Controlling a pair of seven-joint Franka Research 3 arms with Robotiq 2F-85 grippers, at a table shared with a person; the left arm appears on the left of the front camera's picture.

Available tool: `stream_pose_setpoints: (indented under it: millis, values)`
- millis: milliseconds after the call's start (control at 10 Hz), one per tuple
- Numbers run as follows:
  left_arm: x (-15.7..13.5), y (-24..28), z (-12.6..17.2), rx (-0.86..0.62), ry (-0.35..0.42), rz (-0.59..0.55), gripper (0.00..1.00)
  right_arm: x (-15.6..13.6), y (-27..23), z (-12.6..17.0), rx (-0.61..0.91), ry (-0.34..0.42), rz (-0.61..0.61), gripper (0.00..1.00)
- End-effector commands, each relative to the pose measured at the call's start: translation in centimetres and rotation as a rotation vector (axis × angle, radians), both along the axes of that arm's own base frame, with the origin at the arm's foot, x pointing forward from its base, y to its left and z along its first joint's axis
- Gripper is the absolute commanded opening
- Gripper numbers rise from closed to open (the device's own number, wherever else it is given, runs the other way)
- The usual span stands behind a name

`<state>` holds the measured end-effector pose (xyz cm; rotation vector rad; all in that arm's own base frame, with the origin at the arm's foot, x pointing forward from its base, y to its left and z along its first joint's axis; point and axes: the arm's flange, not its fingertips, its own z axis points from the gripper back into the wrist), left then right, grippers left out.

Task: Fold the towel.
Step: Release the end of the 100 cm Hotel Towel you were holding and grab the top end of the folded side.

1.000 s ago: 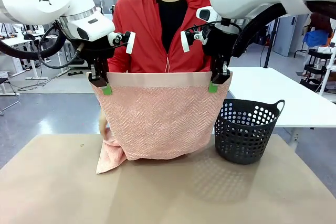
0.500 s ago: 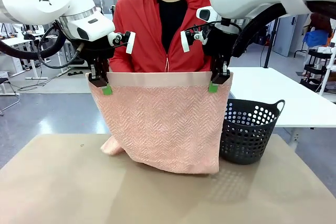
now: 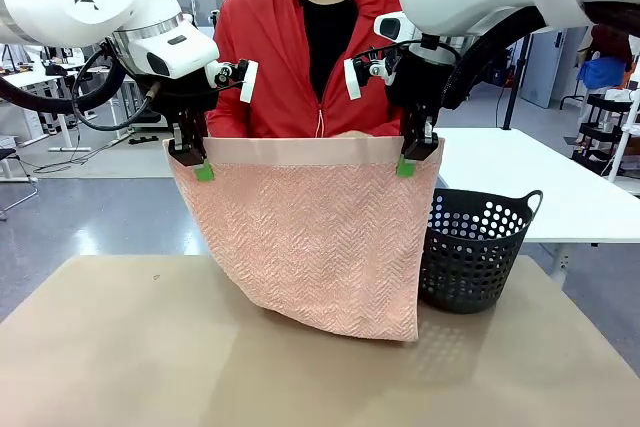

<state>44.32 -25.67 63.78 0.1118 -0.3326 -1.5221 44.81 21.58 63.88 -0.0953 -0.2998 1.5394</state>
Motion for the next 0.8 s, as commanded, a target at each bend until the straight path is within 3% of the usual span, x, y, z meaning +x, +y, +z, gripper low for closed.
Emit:
stream_pose_setpoints:
  millis: [0, 700]
  values:
    - [0.07, 0.11, 0.28, -0.001, -0.005, -0.008, 0.00, 0.08, -0.26, 0.04, -0.005, -0.001, 0.001, 0.00]
    - [0.07, 0.11, 0.28, -0.001, -0.005, -0.008, 0.00, 0.08, -0.26, 0.04, -0.005, -0.001, 0.001, 0.00]
